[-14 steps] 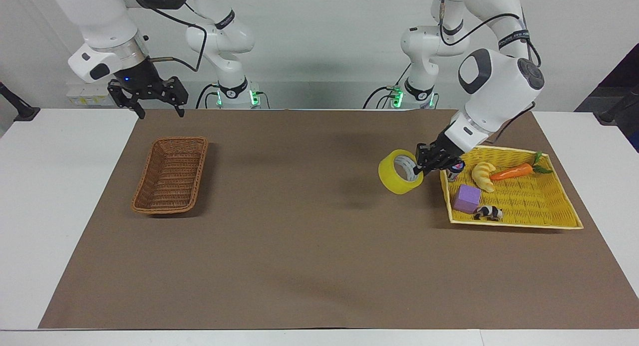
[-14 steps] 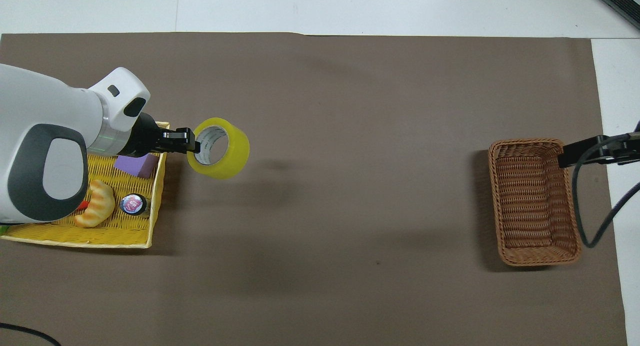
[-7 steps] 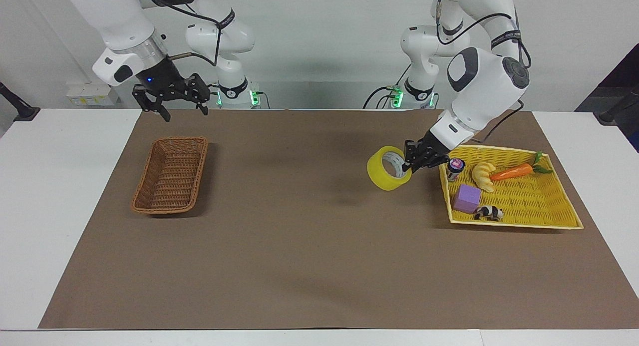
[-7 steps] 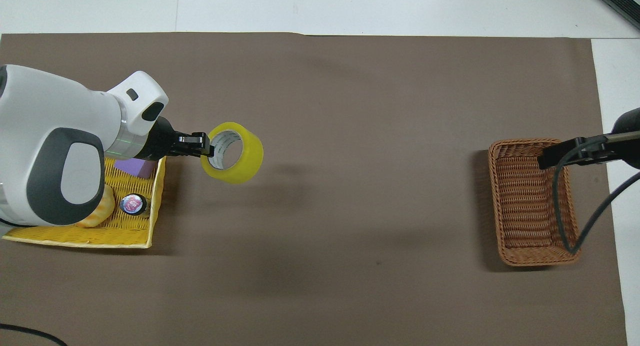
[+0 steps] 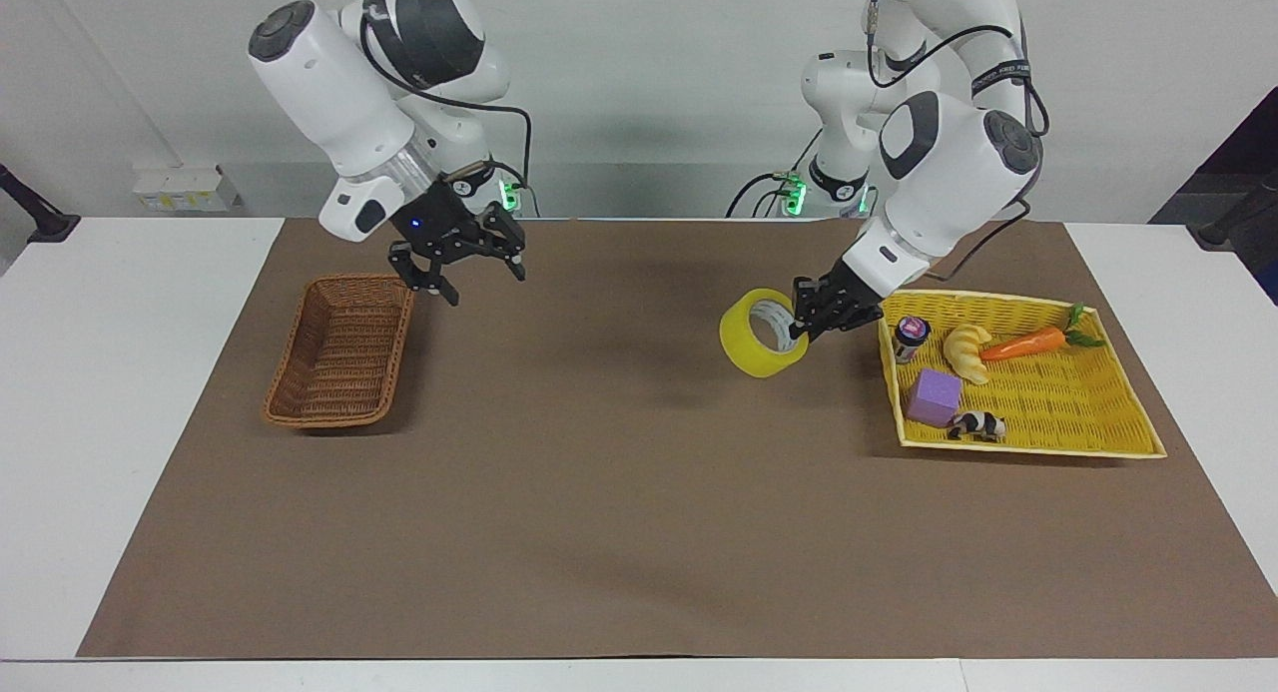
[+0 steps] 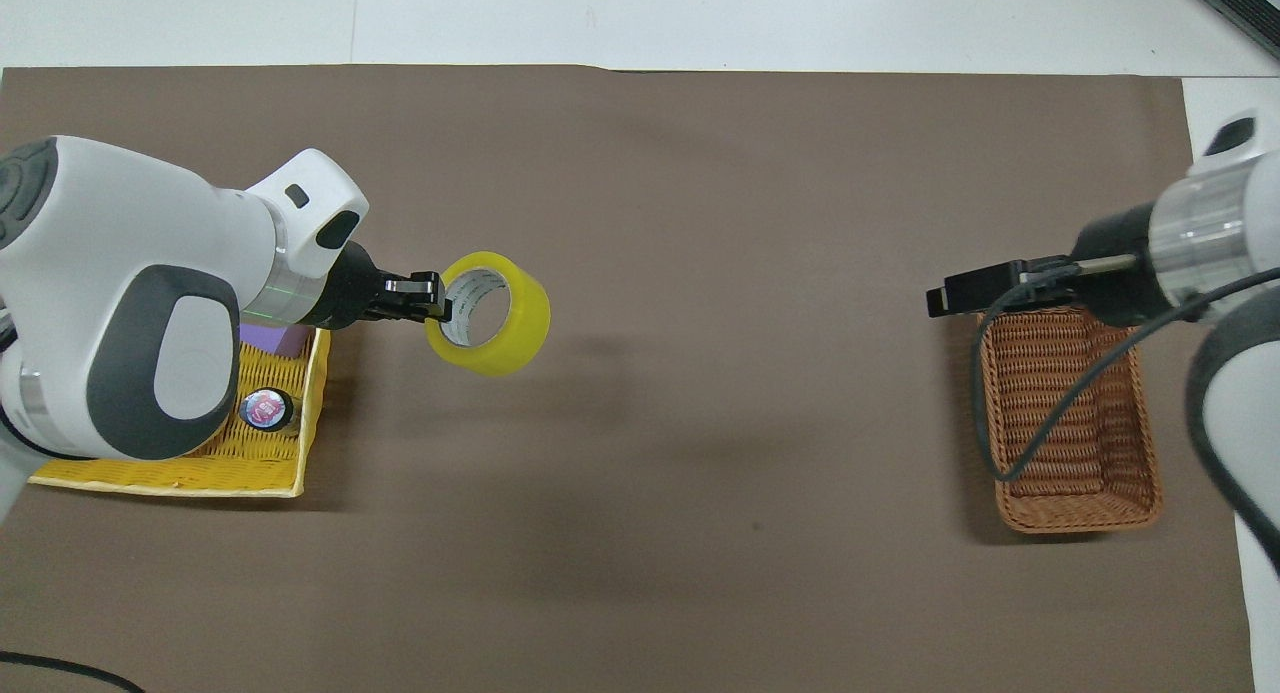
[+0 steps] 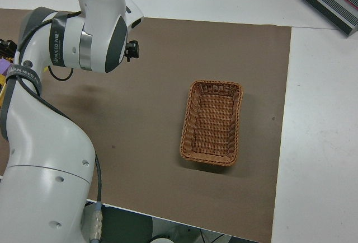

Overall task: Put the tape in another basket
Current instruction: 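Lift the tape with the left gripper while the right gripper reaches toward it, then grasp the tape with the right gripper beside the left gripper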

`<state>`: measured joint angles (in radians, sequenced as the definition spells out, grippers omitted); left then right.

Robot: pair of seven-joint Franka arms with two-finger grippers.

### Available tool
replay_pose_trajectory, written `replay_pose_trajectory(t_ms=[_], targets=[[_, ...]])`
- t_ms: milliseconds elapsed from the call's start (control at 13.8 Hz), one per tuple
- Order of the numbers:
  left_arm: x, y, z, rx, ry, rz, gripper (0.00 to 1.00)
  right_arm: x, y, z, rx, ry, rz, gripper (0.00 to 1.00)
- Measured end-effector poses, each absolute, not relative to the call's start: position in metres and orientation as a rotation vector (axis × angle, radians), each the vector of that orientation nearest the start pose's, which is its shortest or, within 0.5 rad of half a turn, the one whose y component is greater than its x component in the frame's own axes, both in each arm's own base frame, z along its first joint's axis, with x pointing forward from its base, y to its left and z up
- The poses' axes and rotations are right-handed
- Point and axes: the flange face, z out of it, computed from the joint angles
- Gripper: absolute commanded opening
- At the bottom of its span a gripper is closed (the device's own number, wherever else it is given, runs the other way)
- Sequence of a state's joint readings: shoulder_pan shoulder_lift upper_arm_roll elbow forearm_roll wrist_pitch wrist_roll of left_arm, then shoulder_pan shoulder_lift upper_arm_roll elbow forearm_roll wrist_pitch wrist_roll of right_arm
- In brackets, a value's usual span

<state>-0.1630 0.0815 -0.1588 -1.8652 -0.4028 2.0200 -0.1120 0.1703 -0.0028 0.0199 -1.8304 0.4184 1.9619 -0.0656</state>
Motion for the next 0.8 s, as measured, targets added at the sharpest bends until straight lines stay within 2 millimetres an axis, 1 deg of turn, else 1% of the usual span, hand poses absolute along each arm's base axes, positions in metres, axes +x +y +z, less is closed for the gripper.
replay_pose_trajectory(t_ms=[217, 361, 506, 578, 723, 795], targets=[[0.548, -0.227, 0.483, -3.529, 0.09, 0.032, 0.0, 0.561, 0.152, 0.524, -2.59, -0.084, -0.116, 1.0], [0.544, -0.236, 0.484, -3.53, 0.082, 0.04, 0.0, 0.559, 0.169, 0.511, -2.507, -0.058, -0.102, 1.0], [0.542, -0.243, 0.485, -3.531, 0.072, 0.035, 0.0, 0.551, 0.201, 0.488, -2.452, -0.023, -0.139, 1.0], [0.54, -0.249, 0.485, -3.533, 0.075, 0.029, 0.0, 0.545, 0.219, 0.474, -2.427, 0.0, -0.128, 1.0], [0.535, -0.263, 0.486, -3.536, 0.065, 0.024, 0.0, 0.54, 0.244, 0.45, -2.378, 0.048, -0.084, 1.0], [0.533, -0.268, 0.487, -3.538, 0.053, 0.02, 0.0, 0.541, 0.252, 0.442, -2.356, 0.08, -0.08, 1.0]])
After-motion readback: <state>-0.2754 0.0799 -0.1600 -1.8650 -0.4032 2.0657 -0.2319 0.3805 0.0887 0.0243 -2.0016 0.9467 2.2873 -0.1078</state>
